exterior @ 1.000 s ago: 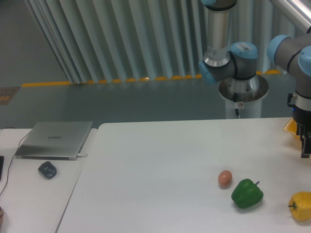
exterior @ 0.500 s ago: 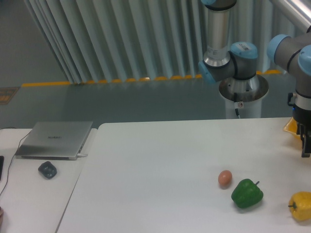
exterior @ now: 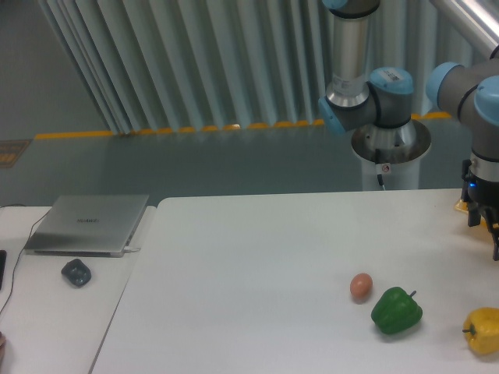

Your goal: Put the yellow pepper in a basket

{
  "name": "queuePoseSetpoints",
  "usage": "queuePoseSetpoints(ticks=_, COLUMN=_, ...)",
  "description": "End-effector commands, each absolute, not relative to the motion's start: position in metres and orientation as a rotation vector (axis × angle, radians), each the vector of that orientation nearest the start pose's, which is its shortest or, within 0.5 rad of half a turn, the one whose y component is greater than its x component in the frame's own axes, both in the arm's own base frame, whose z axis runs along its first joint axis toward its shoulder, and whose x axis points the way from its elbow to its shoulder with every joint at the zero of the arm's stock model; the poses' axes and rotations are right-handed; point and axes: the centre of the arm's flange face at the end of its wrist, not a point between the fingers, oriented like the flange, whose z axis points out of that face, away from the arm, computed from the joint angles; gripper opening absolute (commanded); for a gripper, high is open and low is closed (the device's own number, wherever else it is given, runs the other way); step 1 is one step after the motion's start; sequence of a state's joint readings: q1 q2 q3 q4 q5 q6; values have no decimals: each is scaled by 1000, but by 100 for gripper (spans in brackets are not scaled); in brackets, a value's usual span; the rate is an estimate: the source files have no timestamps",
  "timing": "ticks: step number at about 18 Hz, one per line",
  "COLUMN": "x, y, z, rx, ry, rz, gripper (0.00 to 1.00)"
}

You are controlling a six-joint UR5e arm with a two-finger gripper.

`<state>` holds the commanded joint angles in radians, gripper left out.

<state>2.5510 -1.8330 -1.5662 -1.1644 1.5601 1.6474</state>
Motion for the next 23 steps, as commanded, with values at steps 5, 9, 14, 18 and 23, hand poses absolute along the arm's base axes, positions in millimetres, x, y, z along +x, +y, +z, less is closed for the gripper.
queuePoseSetpoints(ticks=5, x=-434, y=485, z=362, rx=-2886, ry=1052, rz=249, gripper=100)
queuePoseSetpoints(ticks=9, x=-437, y=492, z=345, rx=-2898, ry=1036, rz=221, gripper=100)
queuePoseSetpoints(ticks=14, x=-445, y=499, z=331, rx=-2917, ry=919, rz=262, gripper=100)
queuePoseSetpoints(ticks=18, x=-451, y=506, z=321, rx=-2912, ry=920, rz=273, gripper=100)
queuePoseSetpoints(ticks=23, x=-454, y=509, z=309, rx=-2920, ry=926, rz=258, gripper=100)
